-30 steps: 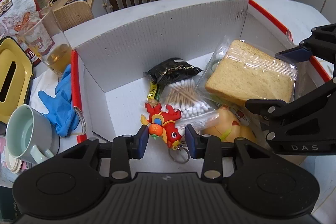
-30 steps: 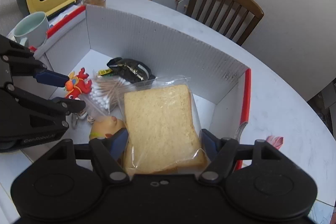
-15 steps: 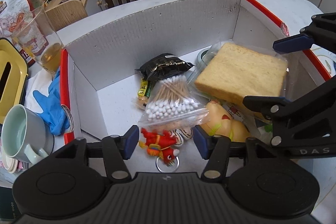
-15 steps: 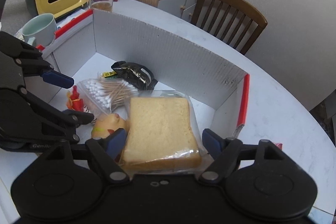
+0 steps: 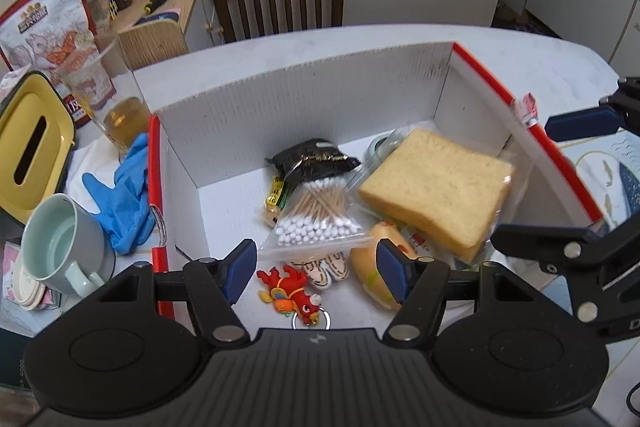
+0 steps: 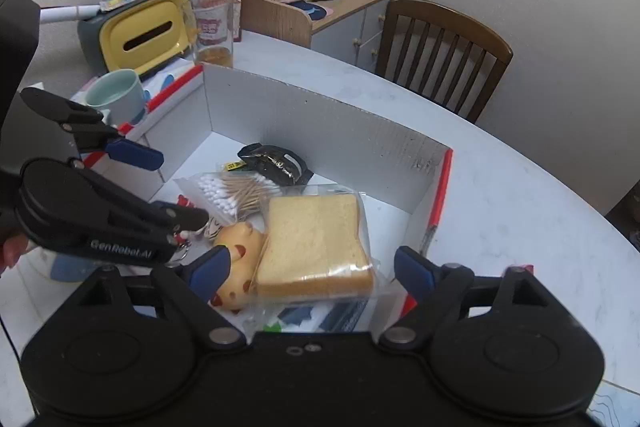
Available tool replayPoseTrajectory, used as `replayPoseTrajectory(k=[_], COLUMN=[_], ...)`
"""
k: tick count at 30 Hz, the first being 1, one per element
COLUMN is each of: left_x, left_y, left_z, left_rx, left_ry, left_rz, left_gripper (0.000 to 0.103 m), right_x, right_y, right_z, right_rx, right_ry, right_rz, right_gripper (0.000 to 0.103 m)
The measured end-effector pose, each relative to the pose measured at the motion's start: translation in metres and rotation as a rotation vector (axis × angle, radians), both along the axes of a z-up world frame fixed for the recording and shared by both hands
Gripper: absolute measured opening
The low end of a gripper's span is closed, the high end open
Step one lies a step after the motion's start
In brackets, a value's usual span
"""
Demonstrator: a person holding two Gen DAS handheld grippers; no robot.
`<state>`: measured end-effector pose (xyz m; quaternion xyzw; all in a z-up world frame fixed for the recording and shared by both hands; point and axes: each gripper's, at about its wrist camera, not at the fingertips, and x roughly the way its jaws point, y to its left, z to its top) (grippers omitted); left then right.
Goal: Organize objects
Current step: 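Open the right tool releasing the bread while the left tool releases the keyring, then move both open tools back toward the toothpaste tube and metal tin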
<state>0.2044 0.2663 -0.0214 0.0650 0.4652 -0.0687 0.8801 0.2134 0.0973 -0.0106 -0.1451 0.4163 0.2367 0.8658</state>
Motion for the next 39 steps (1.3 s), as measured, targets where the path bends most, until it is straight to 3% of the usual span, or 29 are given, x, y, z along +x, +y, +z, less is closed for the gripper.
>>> replayPoseTrajectory(k=[16, 21, 39], left_x=[-0.037, -0.046, -0.037], left_y=[-0.062, -0.097, -0.229], left_z=[0.044, 0.051, 0.031], left_rx=[-0.042, -0.046, -0.091], left_ry=[-0.091, -0.116, -0.121], left_rz=[-0.005, -0.034, -0.104], left_gripper=[0.065, 0.076, 0.08], right_x=[-0.04, -0.039, 0.014], right_y=[-0.092, -0.135, -0.258], right_z=[0.043, 0.048, 0.032], right_rx=[0.101, 0.118, 0.181], right_ry=[-0.042, -0.031, 0.031], right_rz=[0.02, -0.013, -0.237], right_gripper=[0.096, 0.1, 0.102])
